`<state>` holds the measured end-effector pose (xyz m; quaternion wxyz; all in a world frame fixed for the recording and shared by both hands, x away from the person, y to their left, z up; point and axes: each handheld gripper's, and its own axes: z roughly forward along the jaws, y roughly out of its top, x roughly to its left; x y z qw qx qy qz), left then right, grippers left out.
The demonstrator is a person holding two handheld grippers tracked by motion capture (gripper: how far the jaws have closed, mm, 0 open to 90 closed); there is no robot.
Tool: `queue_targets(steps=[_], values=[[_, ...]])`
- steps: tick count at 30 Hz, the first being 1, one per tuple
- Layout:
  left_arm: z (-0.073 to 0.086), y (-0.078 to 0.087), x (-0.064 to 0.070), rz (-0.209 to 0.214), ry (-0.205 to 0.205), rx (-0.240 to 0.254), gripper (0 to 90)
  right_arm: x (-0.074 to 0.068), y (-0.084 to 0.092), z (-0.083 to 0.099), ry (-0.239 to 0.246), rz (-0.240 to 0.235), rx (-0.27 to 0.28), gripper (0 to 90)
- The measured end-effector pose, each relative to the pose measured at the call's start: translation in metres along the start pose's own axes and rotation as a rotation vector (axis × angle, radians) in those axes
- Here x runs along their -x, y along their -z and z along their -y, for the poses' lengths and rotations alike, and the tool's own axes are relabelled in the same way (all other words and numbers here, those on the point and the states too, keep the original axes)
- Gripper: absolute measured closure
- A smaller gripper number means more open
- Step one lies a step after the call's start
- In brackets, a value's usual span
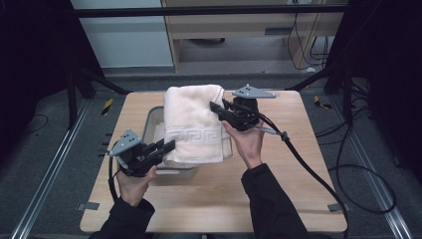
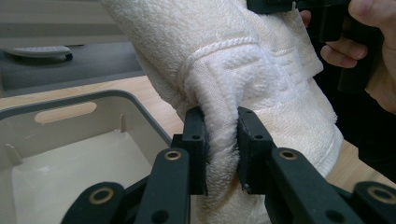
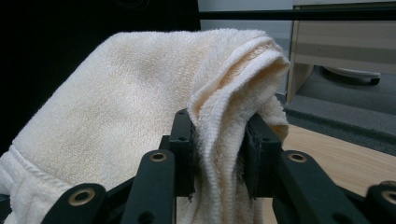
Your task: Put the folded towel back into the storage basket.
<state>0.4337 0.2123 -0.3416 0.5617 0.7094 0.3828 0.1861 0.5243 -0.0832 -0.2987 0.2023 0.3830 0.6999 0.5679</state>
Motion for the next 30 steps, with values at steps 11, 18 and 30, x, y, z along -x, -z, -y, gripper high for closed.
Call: queue_targets(steps=[11,18,30], values=[[0.000,0.014,-0.015,-0.044,0.015,0.009,75.0,-0.017,-0.020,-0.008,0.015,-0.010,-0.005,68.7],[0.001,0.021,-0.025,-0.064,0.028,0.005,75.0,-0.025,-0.031,-0.010,0.017,-0.017,-0.012,68.7],[0.006,0.027,-0.042,-0.104,0.043,-0.022,75.0,-0.035,-0.056,-0.005,0.008,-0.028,-0.030,68.7]])
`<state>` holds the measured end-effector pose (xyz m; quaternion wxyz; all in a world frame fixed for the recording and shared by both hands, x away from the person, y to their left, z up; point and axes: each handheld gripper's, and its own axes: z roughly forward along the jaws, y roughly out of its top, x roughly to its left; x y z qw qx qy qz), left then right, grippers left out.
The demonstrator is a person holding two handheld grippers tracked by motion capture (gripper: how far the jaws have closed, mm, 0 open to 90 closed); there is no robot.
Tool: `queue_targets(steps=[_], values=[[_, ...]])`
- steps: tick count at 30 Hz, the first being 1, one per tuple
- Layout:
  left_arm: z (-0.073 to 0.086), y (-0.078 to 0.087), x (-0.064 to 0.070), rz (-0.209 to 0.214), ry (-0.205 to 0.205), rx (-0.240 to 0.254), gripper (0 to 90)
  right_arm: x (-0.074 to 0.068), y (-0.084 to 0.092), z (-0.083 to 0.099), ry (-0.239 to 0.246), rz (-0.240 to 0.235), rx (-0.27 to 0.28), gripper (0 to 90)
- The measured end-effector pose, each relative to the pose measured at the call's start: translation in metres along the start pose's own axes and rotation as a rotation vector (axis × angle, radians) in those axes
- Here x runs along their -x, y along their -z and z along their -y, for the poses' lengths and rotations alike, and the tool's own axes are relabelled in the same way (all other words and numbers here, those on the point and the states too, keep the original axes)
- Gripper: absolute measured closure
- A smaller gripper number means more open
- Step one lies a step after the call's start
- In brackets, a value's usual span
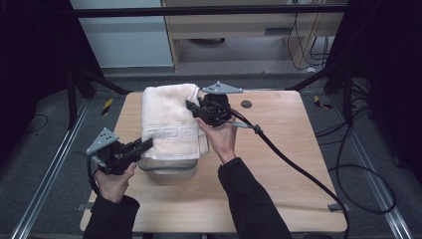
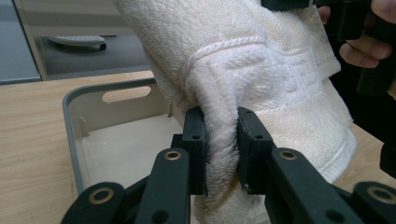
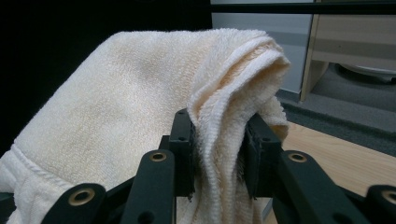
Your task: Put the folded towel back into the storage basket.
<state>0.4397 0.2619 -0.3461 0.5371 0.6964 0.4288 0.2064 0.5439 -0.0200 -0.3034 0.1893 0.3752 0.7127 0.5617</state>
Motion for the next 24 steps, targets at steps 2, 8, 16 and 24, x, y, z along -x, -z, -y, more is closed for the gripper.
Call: queue_targets(steps=[2,8,16,24], values=[[0.002,-0.002,-0.003,-0.008,0.002,-0.011,75.0,0.000,-0.005,0.002,-0.002,0.000,-0.006,68.7],[0.007,-0.006,-0.011,-0.027,0.006,-0.031,74.9,0.000,-0.017,0.008,-0.010,0.002,-0.021,68.6],[0.014,-0.012,-0.022,-0.047,0.012,-0.064,75.0,0.004,-0.036,0.021,-0.024,0.001,-0.052,68.6],[0.019,-0.018,-0.031,-0.065,0.015,-0.090,75.0,0.007,-0.050,0.029,-0.042,-0.002,-0.064,68.6]])
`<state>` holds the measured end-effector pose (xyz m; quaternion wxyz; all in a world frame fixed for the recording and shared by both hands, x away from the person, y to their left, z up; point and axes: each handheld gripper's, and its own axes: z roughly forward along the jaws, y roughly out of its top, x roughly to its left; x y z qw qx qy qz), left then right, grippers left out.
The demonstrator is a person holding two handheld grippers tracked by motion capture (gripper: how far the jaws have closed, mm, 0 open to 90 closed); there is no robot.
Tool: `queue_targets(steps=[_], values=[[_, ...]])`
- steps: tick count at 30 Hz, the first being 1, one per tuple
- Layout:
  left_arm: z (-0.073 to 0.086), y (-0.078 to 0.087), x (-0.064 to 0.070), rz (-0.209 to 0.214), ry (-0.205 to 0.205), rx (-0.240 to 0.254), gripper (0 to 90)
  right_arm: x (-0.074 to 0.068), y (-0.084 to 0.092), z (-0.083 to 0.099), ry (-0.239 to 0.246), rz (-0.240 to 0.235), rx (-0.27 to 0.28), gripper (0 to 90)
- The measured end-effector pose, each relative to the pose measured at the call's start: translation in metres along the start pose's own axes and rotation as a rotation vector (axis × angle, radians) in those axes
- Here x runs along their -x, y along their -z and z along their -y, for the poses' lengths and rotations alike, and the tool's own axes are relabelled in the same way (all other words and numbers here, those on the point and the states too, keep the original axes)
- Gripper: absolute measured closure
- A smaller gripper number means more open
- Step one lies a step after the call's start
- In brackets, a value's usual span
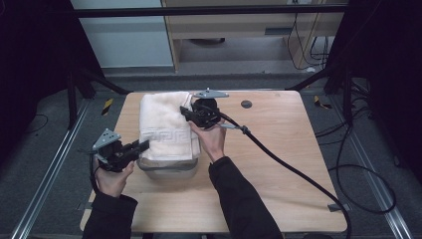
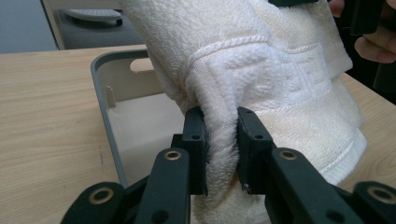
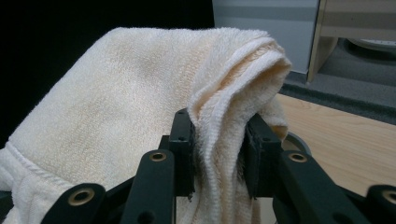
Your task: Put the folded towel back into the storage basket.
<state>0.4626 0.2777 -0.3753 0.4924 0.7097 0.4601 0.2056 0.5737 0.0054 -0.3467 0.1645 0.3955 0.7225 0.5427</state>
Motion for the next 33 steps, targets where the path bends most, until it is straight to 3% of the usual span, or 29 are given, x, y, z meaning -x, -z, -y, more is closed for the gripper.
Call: queue_targets(steps=[18,33], values=[[0.011,-0.014,-0.016,-0.048,0.003,-0.072,75.0,0.003,-0.027,0.021,-0.018,0.014,-0.045,68.5],[0.020,-0.026,-0.018,-0.077,-0.003,-0.117,75.0,0.005,-0.042,0.036,-0.006,0.041,-0.092,68.3]])
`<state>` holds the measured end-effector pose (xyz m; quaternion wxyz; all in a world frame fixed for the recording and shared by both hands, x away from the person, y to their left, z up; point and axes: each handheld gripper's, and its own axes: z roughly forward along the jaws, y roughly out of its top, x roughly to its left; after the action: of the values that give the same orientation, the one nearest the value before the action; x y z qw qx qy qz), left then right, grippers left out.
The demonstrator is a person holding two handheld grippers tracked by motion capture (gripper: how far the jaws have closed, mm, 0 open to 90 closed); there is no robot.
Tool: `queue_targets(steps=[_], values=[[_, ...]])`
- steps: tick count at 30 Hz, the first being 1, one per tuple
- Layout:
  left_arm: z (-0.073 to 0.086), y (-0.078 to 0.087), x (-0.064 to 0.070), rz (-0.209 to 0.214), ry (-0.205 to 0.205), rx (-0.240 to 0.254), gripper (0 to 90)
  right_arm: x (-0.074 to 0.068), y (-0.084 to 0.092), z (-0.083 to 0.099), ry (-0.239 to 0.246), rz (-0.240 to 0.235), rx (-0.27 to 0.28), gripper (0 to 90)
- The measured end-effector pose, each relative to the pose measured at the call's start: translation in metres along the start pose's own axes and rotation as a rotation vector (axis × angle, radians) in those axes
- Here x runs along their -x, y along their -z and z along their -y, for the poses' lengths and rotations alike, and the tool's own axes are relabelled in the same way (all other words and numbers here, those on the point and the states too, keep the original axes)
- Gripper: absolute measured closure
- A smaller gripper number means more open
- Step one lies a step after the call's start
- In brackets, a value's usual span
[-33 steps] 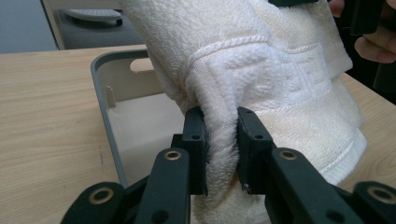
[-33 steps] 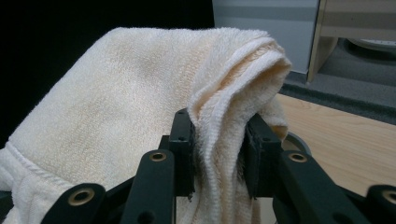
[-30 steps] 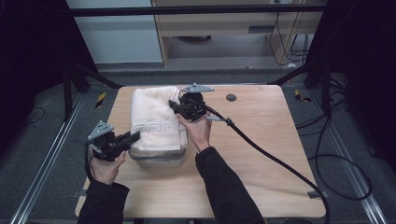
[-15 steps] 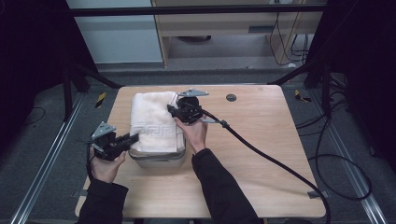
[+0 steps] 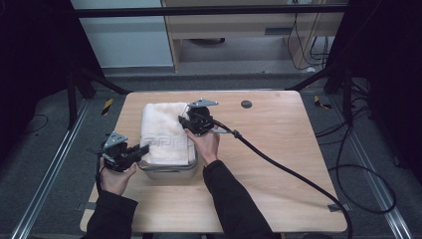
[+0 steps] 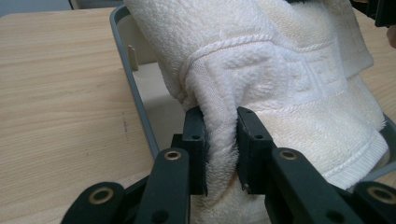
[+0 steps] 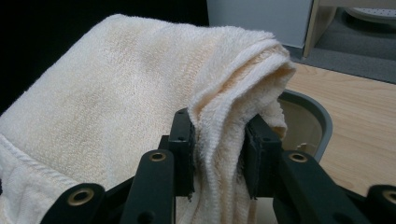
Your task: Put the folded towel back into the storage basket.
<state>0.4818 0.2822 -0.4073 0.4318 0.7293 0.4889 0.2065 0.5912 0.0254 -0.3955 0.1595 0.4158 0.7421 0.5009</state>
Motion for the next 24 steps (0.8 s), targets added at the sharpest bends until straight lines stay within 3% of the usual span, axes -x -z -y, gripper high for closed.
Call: queue_targets(steps=[17,24], values=[[0.006,-0.016,0.002,-0.024,-0.020,-0.047,74.9,0.008,-0.010,0.016,-0.016,0.017,-0.031,68.0],[0.009,-0.022,0.001,-0.035,-0.027,-0.075,74.9,0.008,-0.014,0.021,-0.001,0.030,-0.043,67.6]])
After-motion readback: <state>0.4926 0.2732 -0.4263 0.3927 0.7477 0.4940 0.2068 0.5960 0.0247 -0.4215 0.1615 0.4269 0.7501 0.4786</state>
